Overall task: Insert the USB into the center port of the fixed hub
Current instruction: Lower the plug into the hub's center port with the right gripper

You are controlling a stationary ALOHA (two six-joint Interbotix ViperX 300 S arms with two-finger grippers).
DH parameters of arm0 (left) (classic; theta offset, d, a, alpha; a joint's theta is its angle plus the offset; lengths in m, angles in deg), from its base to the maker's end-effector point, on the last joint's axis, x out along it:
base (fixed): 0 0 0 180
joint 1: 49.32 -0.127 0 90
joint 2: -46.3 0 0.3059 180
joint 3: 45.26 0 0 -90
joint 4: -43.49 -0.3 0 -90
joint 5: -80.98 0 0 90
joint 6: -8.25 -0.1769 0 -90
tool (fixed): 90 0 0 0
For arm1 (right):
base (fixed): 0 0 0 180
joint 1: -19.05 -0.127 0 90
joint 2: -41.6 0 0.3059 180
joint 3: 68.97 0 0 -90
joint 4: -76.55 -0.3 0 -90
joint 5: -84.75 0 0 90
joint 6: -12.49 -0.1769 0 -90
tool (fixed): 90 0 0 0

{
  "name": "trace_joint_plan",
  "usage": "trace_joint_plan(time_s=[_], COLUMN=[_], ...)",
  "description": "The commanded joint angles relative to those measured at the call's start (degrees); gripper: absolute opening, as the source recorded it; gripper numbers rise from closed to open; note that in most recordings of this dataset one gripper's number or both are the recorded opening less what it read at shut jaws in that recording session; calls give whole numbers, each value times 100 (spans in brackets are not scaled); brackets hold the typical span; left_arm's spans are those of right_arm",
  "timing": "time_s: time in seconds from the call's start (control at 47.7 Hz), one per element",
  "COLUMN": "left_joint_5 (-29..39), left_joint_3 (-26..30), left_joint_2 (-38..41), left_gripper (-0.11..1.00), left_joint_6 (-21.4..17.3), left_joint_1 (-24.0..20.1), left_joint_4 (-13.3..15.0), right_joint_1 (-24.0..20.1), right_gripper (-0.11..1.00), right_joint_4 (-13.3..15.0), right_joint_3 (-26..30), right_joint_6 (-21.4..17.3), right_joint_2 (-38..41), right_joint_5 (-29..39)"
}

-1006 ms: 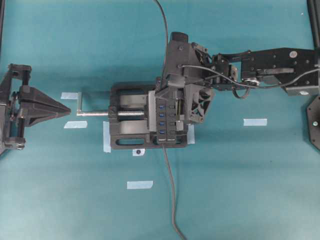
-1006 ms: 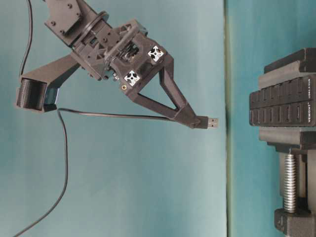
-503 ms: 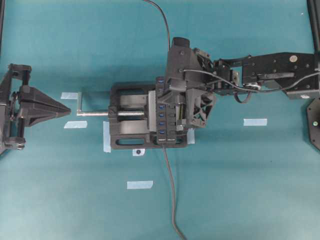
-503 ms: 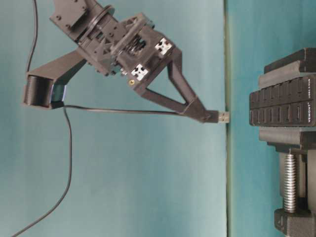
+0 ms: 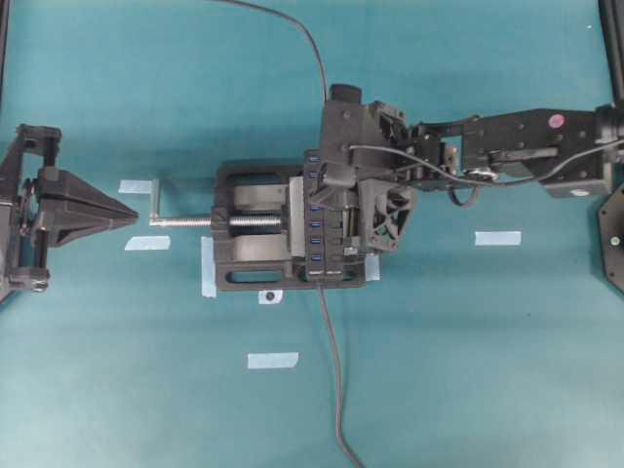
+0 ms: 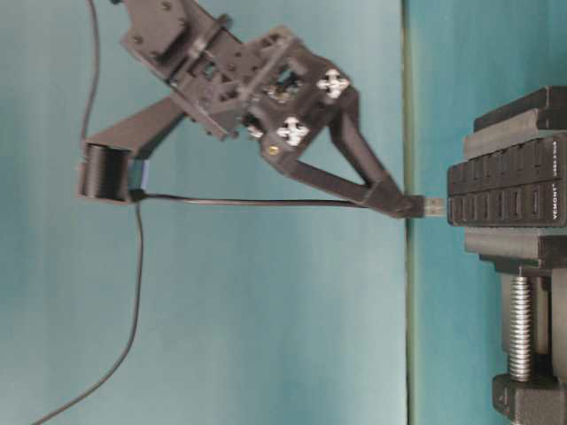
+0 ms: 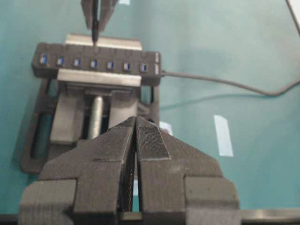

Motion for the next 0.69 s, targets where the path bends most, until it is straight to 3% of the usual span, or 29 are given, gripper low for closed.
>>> trace_joint_plan(time_s=[0.0, 0.671], left_joint_5=[-44, -44], left_joint_3=[79, 70], left_joint_2=[18, 18], left_gripper=[0, 0], left_joint_6=[9, 18], left_joint_1=[0, 0], left_joint_4=[-9, -9], right_joint_1=[-18, 18], right_gripper=[9, 9], right_joint_4=[9, 62], right_joint_3=[88, 158], right_joint_6=[9, 26], right_joint_2=[-26, 158], right_joint_5=[-35, -44])
